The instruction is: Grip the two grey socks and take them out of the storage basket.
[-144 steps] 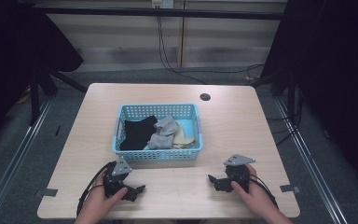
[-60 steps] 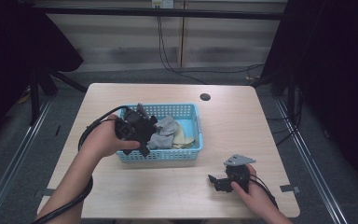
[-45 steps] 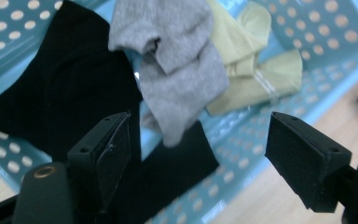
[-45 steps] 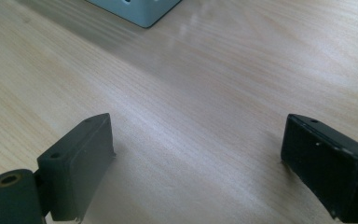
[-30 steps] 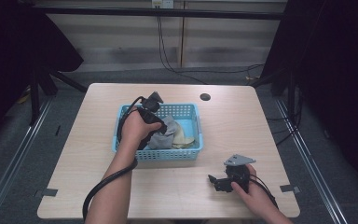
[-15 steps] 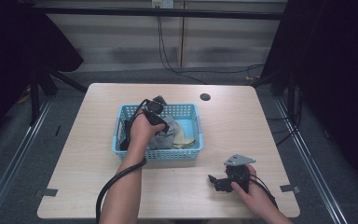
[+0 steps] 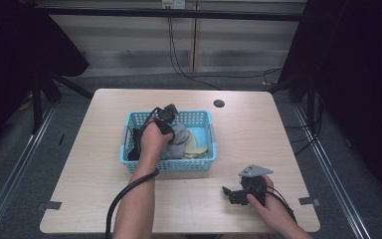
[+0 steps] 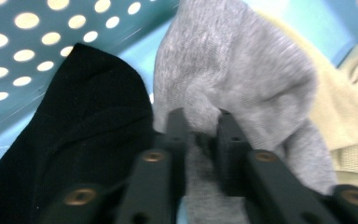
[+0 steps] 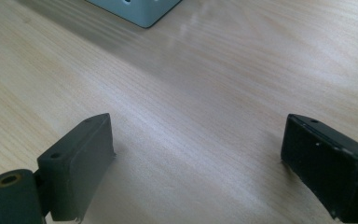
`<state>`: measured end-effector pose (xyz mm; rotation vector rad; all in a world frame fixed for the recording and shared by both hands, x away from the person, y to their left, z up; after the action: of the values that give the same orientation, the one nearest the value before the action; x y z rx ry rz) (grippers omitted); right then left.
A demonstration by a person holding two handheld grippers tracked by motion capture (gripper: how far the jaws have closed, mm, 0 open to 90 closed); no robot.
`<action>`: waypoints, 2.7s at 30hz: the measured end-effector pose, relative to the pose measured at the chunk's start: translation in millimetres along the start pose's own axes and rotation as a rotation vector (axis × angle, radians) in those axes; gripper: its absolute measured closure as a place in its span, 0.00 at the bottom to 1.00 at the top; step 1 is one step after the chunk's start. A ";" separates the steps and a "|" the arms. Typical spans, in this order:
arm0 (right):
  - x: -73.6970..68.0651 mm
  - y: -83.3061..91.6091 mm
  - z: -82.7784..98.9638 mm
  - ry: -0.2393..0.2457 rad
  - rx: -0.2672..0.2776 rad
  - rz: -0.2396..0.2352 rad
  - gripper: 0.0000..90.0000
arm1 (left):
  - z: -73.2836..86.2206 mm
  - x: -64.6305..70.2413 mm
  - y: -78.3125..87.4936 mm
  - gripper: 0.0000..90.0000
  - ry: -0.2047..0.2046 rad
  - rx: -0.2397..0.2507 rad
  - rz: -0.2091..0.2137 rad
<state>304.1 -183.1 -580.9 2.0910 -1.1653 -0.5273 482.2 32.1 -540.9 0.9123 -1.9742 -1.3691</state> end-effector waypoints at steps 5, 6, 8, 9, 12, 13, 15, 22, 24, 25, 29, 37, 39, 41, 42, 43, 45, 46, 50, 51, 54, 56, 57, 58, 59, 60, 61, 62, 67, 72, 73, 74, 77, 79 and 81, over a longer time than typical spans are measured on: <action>0.0 0.0 0.0 0.000 0.000 0.000 0.10 | -4.2 0.6 12.3 0.91 -0.019 0.011 -0.008; 0.2 0.0 -0.1 0.003 0.001 0.000 0.10 | -5.7 0.4 16.2 0.91 -0.018 0.021 -0.014; 0.2 0.0 -0.1 0.003 0.000 0.000 0.10 | -7.2 1.1 24.6 0.91 -0.027 0.019 -0.009; 0.2 0.0 -0.1 0.002 0.001 0.000 0.10 | -8.0 1.8 28.4 0.91 -0.031 0.021 -0.005; 0.2 0.0 -0.1 0.003 0.001 0.001 0.10 | -9.3 3.5 38.5 0.91 -0.039 0.017 0.009; 0.2 0.0 -0.1 0.002 0.000 0.000 0.10 | -9.0 4.4 41.1 0.91 -0.043 0.010 0.011; 0.3 0.0 -0.1 0.003 0.001 0.000 0.10 | -8.6 3.3 46.8 0.91 -0.059 -0.004 0.005; -0.1 0.2 0.0 -0.001 -0.001 -0.001 0.10 | -5.0 5.3 69.3 0.91 -0.077 -0.061 0.026; 0.0 0.0 0.0 0.001 0.000 -0.001 0.10 | -4.9 5.7 76.8 0.91 -0.080 -0.069 0.031; -0.3 0.2 0.1 -0.003 -0.003 -0.002 0.10 | -5.2 4.7 81.1 0.91 -0.078 -0.068 0.026; 0.1 0.2 0.2 0.002 -0.003 0.000 0.10 | -4.7 3.7 96.0 0.91 -0.080 -0.082 0.030; 0.0 0.1 0.1 0.001 -0.001 -0.001 0.10 | 3.7 -0.5 118.3 0.91 -0.084 -0.133 0.039; 0.0 0.1 0.1 0.001 -0.001 -0.001 0.10 | 5.6 -2.6 124.3 0.91 -0.083 -0.138 0.035; 0.0 0.1 0.1 0.001 -0.001 -0.001 0.10 | 7.2 -4.1 130.5 0.91 -0.076 -0.139 0.043; 0.0 0.1 0.1 0.001 -0.001 -0.001 0.10 | 7.7 -5.6 133.7 0.91 -0.077 -0.137 0.038; 0.1 0.1 0.1 0.002 -0.001 -0.001 0.10 | 8.6 -6.3 136.6 0.91 -0.071 -0.137 0.040; 0.0 0.1 0.0 0.001 -0.001 -0.002 0.10 | 10.8 -8.4 142.3 0.91 -0.070 -0.139 0.038; 0.0 0.1 0.0 0.001 -0.001 -0.002 0.10 | 11.1 -9.9 145.2 0.91 -0.070 -0.134 0.033; 0.2 0.1 0.1 0.003 -0.002 -0.001 0.10 | 13.6 -15.9 156.6 0.91 -0.059 -0.126 0.023; 0.0 0.2 0.1 0.000 -0.003 -0.002 0.10 | 14.3 -16.6 159.3 0.91 -0.048 -0.123 0.029; 0.1 0.1 0.1 0.002 -0.002 -0.001 0.10 | 18.3 -22.6 166.4 0.91 -0.047 -0.124 0.017; 0.1 0.2 0.2 0.002 -0.002 -0.001 0.10 | 21.6 -26.9 170.7 0.91 -0.037 -0.121 0.016; 0.0 0.1 0.1 0.001 -0.002 -0.001 0.10 | 22.8 -28.4 172.0 0.91 -0.031 -0.119 0.016; 0.1 0.1 0.1 0.002 -0.002 -0.001 0.10 | 24.9 -30.7 173.6 0.91 -0.025 -0.118 0.014; 0.1 0.1 0.1 0.002 -0.002 -0.001 0.10 | 27.4 -33.2 175.1 0.91 -0.021 -0.121 0.010; 0.1 0.1 0.1 0.002 -0.002 -0.001 0.10 | 29.5 -35.5 176.6 0.91 -0.014 -0.120 0.011; 0.1 0.1 0.1 0.002 -0.002 -0.001 0.10 | 31.6 -38.6 178.2 0.91 -0.011 -0.118 0.004; 0.0 0.1 0.1 0.001 -0.002 -0.001 0.10 | 34.4 -42.0 179.9 0.91 -0.007 -0.116 -0.001; 0.0 0.1 0.1 0.001 -0.002 -0.001 0.10 | 46.1 -54.2 184.8 0.91 0.013 -0.111 -0.015; 0.0 0.1 0.1 0.001 -0.002 -0.001 0.10 | 60.7 -67.9 188.0 0.91 0.045 -0.105 -0.017; 0.0 0.1 0.1 0.002 -0.002 -0.001 0.10 | 64.3 -70.1 188.1 0.91 0.058 -0.104 -0.014; 0.0 0.1 0.2 0.002 -0.002 -0.001 0.10 | 67.5 -73.3 188.4 0.91 0.059 -0.101 -0.013; 0.0 0.2 0.2 0.001 -0.003 -0.001 0.10 | 78.6 -82.0 188.5 0.91 0.091 -0.101 -0.014; 0.1 0.1 0.2 0.002 -0.002 0.000 0.10 | 86.0 -88.3 187.3 0.91 0.097 -0.108 -0.028; 0.0 0.1 0.1 0.002 -0.002 -0.001 0.10 | 92.6 -94.0 186.7 0.91 0.107 -0.110 -0.040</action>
<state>304.0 -183.3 -580.9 2.0897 -1.1626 -0.5270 428.8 204.2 -400.2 0.9574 -1.7920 -1.4067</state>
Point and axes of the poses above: each handheld gripper's, and its own axes: y roughly backward along the jaws, z roughly out of its underside, x roughly to its right, the point moved 10 cm from there along -y, roughly forward along the jaws, and after that the axes turned 2 degrees about -x, right-handed, at the moved point
